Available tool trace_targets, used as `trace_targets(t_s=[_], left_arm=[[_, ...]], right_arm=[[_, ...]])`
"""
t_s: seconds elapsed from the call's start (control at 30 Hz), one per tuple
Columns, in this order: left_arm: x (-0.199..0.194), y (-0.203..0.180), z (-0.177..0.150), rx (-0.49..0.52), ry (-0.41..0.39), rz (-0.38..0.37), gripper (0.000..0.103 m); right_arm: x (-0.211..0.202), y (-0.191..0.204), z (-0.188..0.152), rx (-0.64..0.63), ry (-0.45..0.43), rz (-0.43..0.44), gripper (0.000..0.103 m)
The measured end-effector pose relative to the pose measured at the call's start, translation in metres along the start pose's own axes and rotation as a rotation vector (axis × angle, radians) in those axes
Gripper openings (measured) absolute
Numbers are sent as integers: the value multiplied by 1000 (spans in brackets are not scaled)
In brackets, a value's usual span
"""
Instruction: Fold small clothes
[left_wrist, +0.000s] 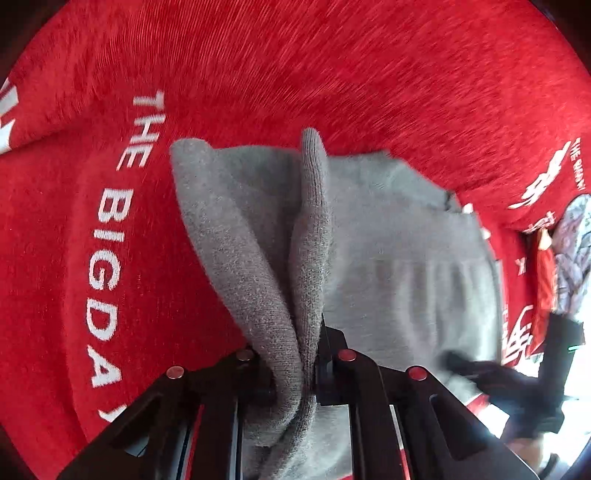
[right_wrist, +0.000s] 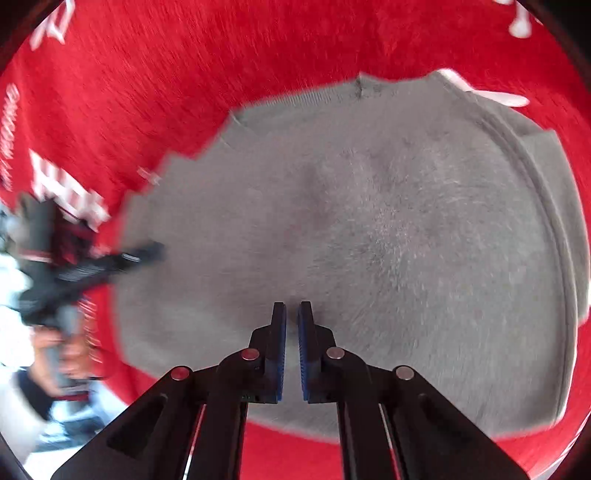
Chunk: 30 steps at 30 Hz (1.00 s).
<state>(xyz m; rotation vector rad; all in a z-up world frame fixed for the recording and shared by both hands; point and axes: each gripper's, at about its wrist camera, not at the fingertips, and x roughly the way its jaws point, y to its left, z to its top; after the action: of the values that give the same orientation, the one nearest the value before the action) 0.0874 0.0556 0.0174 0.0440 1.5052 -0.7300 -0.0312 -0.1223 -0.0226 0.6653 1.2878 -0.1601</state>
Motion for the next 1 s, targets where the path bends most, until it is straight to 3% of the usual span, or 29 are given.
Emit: trace_targets(t_s=[0.07, 0.17, 0.33, 0.5, 0.6, 0.73, 0.9, 1.0], left_arm=[[-15, -11, -1, 1, -42, -40, 14], [-34, -39, 0, 44, -80, -79, 14], [-57, -112, 4, 159, -136, -133, 14], [-55, -193, 9, 285, -141, -185, 14], [-30, -251, 3, 374, -119, -208, 14], [31, -306, -7, 425, -30, -210, 14], [110, -323, -22, 451, 112, -98, 14], [109, -329, -30, 482, 95, -55, 14]], right_arm=[[1, 8, -3, -80, -42, -31, 3], [-3, 5, -6, -80, -56, -11, 3], [-16, -40, -5, 82, -28, 170, 4], [-57, -103, -15, 224, -105, 259, 4], [-78, -145, -22, 293, -153, 304, 4], [-82, -192, -32, 377, -172, 353, 6], [-58, -213, -38, 485, -153, 436, 6], [-55, -225, -41, 509, -158, 479, 6]])
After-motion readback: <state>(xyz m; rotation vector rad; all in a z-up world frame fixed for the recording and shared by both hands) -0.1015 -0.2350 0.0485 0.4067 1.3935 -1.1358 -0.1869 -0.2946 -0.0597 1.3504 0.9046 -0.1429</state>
